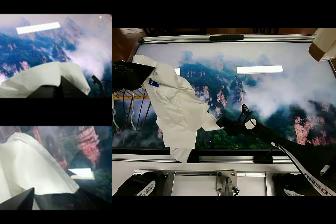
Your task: Fold the shirts.
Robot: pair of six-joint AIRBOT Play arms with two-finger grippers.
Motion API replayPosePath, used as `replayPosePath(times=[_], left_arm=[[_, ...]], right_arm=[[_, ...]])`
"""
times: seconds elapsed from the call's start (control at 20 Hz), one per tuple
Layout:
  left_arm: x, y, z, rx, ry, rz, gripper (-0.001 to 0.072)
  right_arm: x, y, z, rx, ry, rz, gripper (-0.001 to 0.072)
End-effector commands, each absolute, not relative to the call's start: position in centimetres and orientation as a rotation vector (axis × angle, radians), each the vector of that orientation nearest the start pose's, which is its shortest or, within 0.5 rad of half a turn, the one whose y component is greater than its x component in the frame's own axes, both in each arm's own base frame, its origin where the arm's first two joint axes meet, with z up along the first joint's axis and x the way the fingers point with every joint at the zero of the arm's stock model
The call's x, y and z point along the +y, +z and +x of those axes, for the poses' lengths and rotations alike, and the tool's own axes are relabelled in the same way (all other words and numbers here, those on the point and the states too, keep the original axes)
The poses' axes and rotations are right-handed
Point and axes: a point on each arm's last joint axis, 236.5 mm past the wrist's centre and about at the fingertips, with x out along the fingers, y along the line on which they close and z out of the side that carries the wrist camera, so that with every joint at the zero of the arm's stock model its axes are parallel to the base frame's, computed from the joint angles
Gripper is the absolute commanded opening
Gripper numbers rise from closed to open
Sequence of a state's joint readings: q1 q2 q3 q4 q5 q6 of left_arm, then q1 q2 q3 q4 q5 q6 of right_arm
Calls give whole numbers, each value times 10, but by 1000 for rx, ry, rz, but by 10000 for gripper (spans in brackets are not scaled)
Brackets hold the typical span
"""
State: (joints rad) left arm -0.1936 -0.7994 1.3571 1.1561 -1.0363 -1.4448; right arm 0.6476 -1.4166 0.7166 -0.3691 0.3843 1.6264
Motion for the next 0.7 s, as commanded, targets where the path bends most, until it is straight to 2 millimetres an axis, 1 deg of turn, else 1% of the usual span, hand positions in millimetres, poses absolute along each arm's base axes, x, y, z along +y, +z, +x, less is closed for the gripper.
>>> replayPosePath(times=[0.0, 0.1, 0.2, 0.25, 0.3, 0.35, 0.4, 0.45, 0.5, 0.6, 0.65], left_arm=[[-147, 309, 324, 469, -517, -127, 35], [-147, 309, 324, 470, -517, -127, 35], [-147, 309, 324, 470, -517, -127, 35], [-147, 309, 324, 470, -518, -127, 35], [-148, 309, 323, 470, -520, -130, 36], [-148, 310, 323, 468, -520, -129, 35], [-147, 311, 322, 465, -520, -129, 36], [-147, 312, 321, 462, -520, -129, 35], [-147, 312, 321, 462, -520, -129, 35], [-147, 312, 322, 462, -520, -128, 35], [-147, 312, 322, 461, -520, -128, 35]], right_arm=[[324, -91, 300, 1289, 239, 958, 643], [330, -92, 294, 1302, 235, 965, 643], [340, -101, 281, 1341, 218, 975, 635], [343, -106, 278, 1348, 201, 987, 485], [346, -109, 277, 1344, 177, 1012, 282], [346, -109, 281, 1324, 155, 1036, 207], [345, -108, 286, 1297, 136, 1055, 207], [344, -108, 289, 1284, 127, 1064, 153], [342, -108, 292, 1275, 120, 1069, 46], [339, -105, 296, 1265, 122, 1070, 46], [338, -100, 299, 1252, 143, 1054, 46]])
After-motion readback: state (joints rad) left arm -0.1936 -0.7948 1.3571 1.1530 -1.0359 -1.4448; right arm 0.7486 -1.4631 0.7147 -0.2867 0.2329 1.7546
